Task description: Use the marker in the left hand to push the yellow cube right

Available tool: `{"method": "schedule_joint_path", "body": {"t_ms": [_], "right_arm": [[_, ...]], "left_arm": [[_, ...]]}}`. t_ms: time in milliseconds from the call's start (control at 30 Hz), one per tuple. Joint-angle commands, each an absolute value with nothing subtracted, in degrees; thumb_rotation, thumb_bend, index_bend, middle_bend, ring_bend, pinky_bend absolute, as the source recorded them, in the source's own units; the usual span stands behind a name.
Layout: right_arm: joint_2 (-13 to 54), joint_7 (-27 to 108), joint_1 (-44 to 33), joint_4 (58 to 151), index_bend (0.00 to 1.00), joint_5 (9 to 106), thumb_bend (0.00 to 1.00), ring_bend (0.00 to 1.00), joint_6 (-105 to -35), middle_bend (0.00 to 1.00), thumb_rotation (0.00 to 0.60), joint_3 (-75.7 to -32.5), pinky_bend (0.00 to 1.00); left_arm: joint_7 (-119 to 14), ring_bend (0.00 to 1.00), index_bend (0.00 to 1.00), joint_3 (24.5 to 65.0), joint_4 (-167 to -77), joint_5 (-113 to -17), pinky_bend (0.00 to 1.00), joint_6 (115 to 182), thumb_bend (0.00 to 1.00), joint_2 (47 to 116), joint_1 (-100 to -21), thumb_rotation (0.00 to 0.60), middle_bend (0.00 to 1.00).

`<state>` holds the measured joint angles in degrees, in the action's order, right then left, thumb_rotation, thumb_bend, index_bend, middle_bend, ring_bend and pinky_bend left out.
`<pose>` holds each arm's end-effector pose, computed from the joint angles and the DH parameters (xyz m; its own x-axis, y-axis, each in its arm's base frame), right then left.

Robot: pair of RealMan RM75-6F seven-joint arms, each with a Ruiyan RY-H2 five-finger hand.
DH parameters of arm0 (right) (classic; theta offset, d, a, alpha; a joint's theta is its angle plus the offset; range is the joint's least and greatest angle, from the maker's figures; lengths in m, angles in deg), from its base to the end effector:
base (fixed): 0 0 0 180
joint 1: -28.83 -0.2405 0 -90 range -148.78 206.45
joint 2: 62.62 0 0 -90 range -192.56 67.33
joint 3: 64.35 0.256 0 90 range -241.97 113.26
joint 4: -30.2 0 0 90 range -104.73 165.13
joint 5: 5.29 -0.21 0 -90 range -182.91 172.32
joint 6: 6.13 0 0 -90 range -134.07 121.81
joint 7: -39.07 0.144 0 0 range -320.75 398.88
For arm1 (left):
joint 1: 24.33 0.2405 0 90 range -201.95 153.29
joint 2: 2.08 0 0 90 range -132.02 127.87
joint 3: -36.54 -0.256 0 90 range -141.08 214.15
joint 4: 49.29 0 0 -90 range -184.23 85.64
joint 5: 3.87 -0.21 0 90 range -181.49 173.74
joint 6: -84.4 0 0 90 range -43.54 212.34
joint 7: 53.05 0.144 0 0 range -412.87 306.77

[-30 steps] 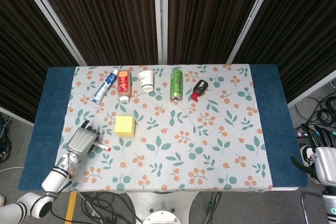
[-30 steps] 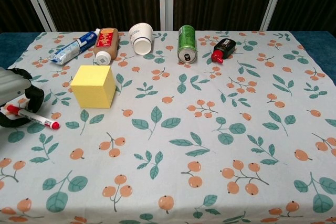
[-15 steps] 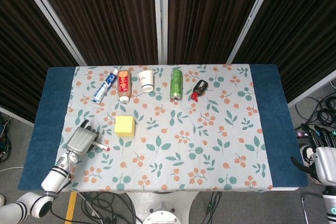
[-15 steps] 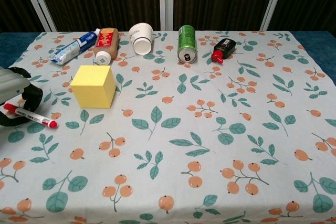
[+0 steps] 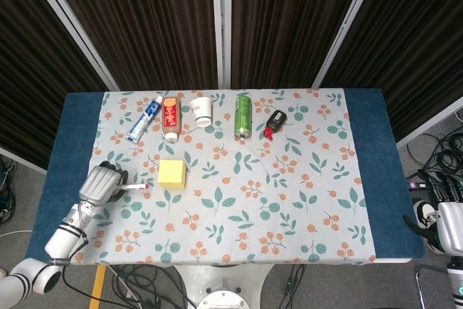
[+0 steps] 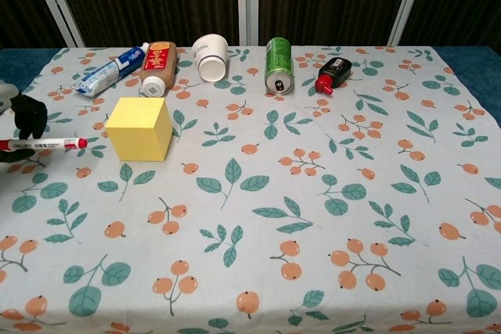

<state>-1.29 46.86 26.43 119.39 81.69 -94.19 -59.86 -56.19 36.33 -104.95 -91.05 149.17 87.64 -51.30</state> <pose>-0.3243 -0.1738 0.1904 0.3650 0.0667 0.9286 -0.9309 0.0081 0.3653 -0.3116 0.3037 0.0216 0.5947 0.1745 0.7847 0.7877 -0.3217 -0.5254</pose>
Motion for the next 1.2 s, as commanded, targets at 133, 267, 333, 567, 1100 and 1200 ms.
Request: {"method": "schedule_joint_path", "body": {"t_ms": [133, 267, 333, 567, 1100, 1200], "right_arm": [[-1.7, 46.5, 26.6, 120.0, 0.09, 81.8, 0.07, 0.07, -94.7, 0.20, 0.600, -59.7, 0.09], [-1.8, 46.2, 26.7, 120.3, 0.09, 81.7, 0.07, 0.07, -94.8, 0.20, 0.600, -59.7, 0.08], [-2.0, 46.1, 26.7, 120.5, 0.09, 81.6, 0.07, 0.07, -94.9, 0.20, 0.600, -59.6, 0.08], [-2.7, 45.8, 26.7, 120.9, 0.09, 81.3, 0.07, 0.07, -95.2, 0.20, 0.600, -59.2, 0.08], [-2.5, 46.1, 27.6, 120.7, 0.09, 81.1, 0.07, 0.07, -95.6, 0.20, 0.600, -59.6, 0.08], [-2.5, 46.2, 27.6, 120.6, 0.09, 81.0, 0.07, 0.07, -95.6, 0.20, 0.600, -59.6, 0.08]], "left_arm": [[-63.5, 0.49, 0.69, 36.6, -96.3, -92.4, 0.36, 148.3, 0.41, 89.7, -53.4, 0.600, 0.70], [-65.6, 0.49, 0.69, 36.1, -93.4, -93.5, 0.36, 147.9, 0.41, 91.4, -54.5, 0.600, 0.70], [-66.3, 0.49, 0.69, 35.8, -92.7, -94.2, 0.36, 147.9, 0.41, 92.3, -55.2, 0.600, 0.70], [-66.5, 0.49, 0.69, 35.5, -91.2, -95.4, 0.36, 146.8, 0.41, 94.5, -57.7, 0.600, 0.70], [-62.9, 0.49, 0.68, 36.6, -91.5, -96.5, 0.36, 143.4, 0.41, 97.8, -64.6, 0.600, 0.70], [-61.4, 0.49, 0.68, 37.5, -92.1, -95.6, 0.36, 141.7, 0.41, 98.2, -66.0, 0.600, 0.70]]}}
